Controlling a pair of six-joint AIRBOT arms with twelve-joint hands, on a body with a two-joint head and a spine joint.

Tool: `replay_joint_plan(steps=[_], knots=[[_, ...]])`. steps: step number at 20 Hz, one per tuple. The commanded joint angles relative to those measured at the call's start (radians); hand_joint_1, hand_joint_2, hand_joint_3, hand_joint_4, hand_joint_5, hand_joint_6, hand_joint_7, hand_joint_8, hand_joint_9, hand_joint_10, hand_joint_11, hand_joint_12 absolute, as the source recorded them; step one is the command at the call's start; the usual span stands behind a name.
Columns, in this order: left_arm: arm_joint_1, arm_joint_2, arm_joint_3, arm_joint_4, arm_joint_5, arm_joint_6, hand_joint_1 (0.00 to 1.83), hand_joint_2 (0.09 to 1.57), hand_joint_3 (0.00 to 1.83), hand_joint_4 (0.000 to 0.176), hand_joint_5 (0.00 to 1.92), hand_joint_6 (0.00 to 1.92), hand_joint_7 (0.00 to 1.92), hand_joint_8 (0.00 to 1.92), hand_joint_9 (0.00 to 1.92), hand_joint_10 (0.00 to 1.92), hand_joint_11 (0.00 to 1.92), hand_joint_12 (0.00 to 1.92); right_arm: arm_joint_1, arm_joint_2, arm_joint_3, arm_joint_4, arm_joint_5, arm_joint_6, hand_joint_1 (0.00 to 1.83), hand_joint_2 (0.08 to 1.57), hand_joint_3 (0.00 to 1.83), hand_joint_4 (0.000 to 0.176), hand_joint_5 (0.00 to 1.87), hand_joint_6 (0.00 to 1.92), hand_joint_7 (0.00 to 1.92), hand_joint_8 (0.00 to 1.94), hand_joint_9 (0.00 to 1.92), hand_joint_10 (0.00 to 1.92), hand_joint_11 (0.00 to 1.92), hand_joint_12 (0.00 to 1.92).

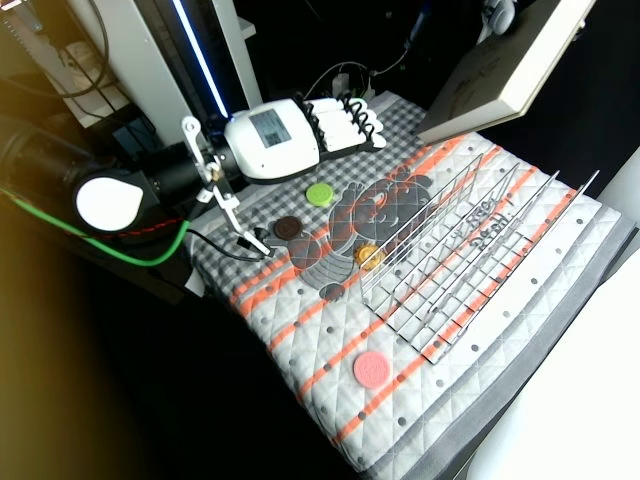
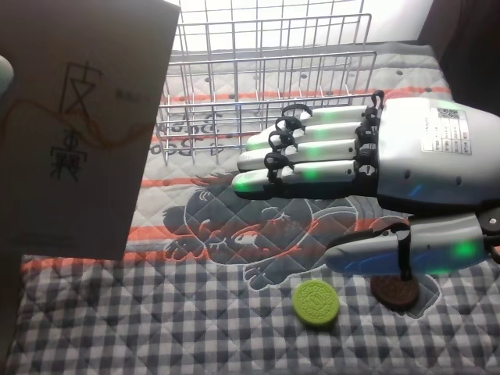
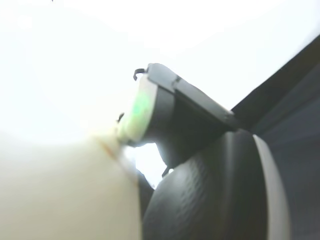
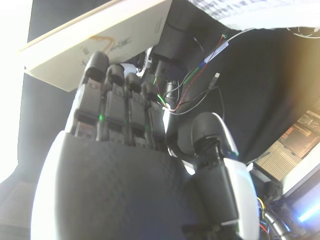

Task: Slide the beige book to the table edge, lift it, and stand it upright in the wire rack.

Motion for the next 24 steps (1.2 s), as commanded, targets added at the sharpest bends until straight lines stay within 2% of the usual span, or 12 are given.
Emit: replay_joint_plan(steps=[1,2,3,4,5,6,10,11,13,22,23,24], knots=[[-0.009,0.014,0.008,-0.001,-0.118,-0.017,1.51,1.19,0.00,0.000,1.04,1.92,1.19,1.92,1.43,1.92,1.49,1.92,0.005,-0.005,-0.004,0.059,0.098,0.000,0.00,1.52,0.00,0.000,0.18,0.00,0.17,0.00,0.15,0.00,0.14,0.36],[-0.010,0.015,0.009,0.000,-0.117,-0.017,1.47,1.20,0.00,0.067,0.99,1.92,1.16,1.92,1.40,1.92,1.46,1.92,0.005,-0.005,-0.003,0.059,0.097,0.000,0.00,1.52,0.00,0.000,0.18,0.00,0.16,0.00,0.14,0.00,0.13,0.36],[-0.012,0.016,0.010,0.001,-0.114,-0.017,1.40,1.19,0.00,0.084,0.91,1.92,1.10,1.92,1.37,1.92,1.47,1.92,0.005,-0.005,-0.003,0.059,0.097,0.000,0.00,1.52,0.00,0.000,0.18,0.00,0.16,0.00,0.14,0.00,0.13,0.36],[-0.012,0.017,0.010,0.003,-0.108,-0.015,1.32,1.19,0.00,0.000,0.79,1.90,1.02,1.79,1.26,1.90,1.39,1.92,0.005,-0.005,-0.002,0.059,0.096,0.000,0.00,1.51,0.00,0.000,0.17,0.00,0.15,0.00,0.12,0.00,0.12,0.35],[-0.012,0.017,0.010,0.005,-0.102,-0.008,1.22,1.17,0.00,0.002,0.81,1.43,0.95,1.26,1.05,1.48,1.02,1.63,0.005,-0.005,-0.002,0.059,0.096,0.000,0.00,1.51,0.00,0.000,0.17,0.00,0.16,0.00,0.13,0.00,0.15,0.36],[-0.012,0.016,0.009,0.005,-0.101,-0.004,1.21,1.15,0.00,0.014,0.87,1.24,0.98,1.09,1.03,1.24,0.94,1.40,0.005,-0.005,-0.002,0.059,0.096,0.000,0.00,1.51,0.00,0.000,0.18,0.01,0.16,0.01,0.14,0.01,0.17,0.37],[-0.013,0.017,0.008,0.010,-0.098,-0.004,1.24,1.09,0.00,0.000,0.98,0.99,1.10,0.82,1.18,0.54,1.00,1.02,0.003,-0.005,-0.001,0.059,0.095,0.000,0.00,1.51,0.00,0.000,0.17,0.00,0.16,0.00,0.13,0.00,0.15,0.36],[-0.012,0.019,0.008,0.013,-0.095,-0.004,1.36,1.07,0.00,0.000,0.94,0.93,1.08,0.76,1.14,0.89,1.03,0.95,0.002,-0.005,-0.001,0.059,0.095,0.000,0.00,1.50,0.00,0.000,0.18,0.00,0.17,0.01,0.14,0.00,0.21,0.39],[-0.012,0.026,0.007,0.017,-0.088,-0.004,1.39,1.10,0.00,0.000,0.85,1.02,0.99,0.87,1.07,1.08,1.08,0.89,0.001,-0.005,-0.001,0.059,0.094,0.000,0.00,1.51,0.00,0.000,0.18,0.00,0.17,0.00,0.14,0.00,0.19,0.39],[-0.091,0.039,0.029,0.082,-0.099,-0.034,1.37,1.14,0.00,0.000,0.79,1.15,0.91,1.02,1.00,1.16,1.04,0.76,0.001,-0.014,0.010,0.059,0.093,0.000,0.00,1.50,0.00,0.000,0.20,0.01,0.18,0.00,0.15,0.00,0.15,0.48],[-0.125,0.036,0.033,0.107,-0.093,-0.028,1.47,1.11,0.00,0.000,0.80,1.05,0.95,0.91,1.06,0.93,0.91,1.38,0.001,-0.013,0.010,0.059,0.093,0.000,0.00,1.50,0.00,0.000,0.19,0.01,0.17,0.00,0.14,0.00,0.10,0.46],[-0.164,0.029,0.038,0.131,-0.091,-0.018,1.48,1.16,0.00,0.000,0.68,1.18,0.83,1.05,0.94,1.05,0.76,1.60,0.001,-0.013,0.011,0.059,0.093,0.000,0.00,1.50,0.00,0.000,0.19,0.00,0.16,0.00,0.13,0.00,0.07,0.44]])
